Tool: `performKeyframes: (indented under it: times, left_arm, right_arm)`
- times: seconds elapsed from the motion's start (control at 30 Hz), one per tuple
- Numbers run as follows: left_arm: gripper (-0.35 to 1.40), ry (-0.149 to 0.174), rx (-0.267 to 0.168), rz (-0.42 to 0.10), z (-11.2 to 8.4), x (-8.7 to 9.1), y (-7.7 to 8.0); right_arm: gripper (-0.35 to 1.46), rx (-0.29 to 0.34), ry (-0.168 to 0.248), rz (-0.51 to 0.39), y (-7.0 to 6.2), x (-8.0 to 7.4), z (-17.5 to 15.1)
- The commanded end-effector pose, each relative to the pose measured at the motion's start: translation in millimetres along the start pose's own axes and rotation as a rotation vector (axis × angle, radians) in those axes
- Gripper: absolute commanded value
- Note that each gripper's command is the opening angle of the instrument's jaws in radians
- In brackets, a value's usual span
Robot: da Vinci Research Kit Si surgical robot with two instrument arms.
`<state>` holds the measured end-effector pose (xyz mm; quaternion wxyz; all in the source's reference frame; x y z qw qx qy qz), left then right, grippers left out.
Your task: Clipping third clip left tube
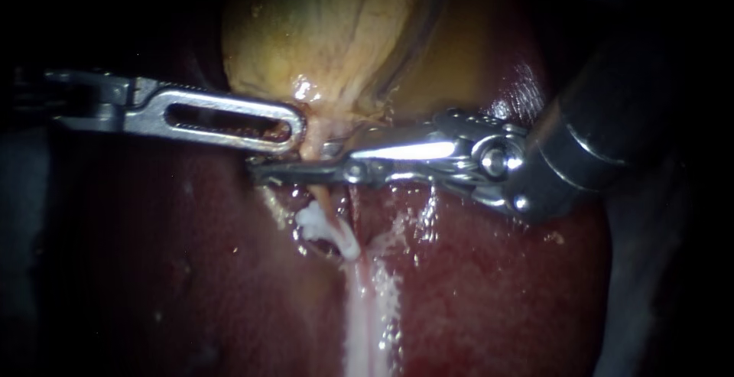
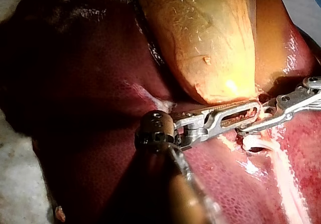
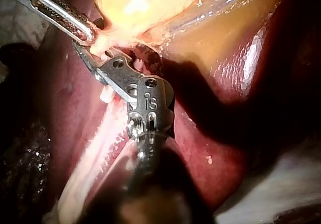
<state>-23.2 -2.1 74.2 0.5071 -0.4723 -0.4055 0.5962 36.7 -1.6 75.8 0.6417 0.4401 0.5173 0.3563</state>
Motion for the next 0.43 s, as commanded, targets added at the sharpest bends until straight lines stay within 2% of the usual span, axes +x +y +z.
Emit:
performKeyframes:
  times: [0.03, 0.43]
  left_arm:
    - [-0.35, -0.001, -0.001, 0.0, 0.0, 0.0, 0.0]
    - [-0.35, -0.001, -0.001, 0.0, 0.0, 0.1, -0.1]
  right_arm:
    - [-0.35, 0.002, -0.002, -0.001, 0.0, 0.0, 0.0]
    - [-0.35, 0.009, -0.012, -0.004, 0.0, -0.4, 0.2]
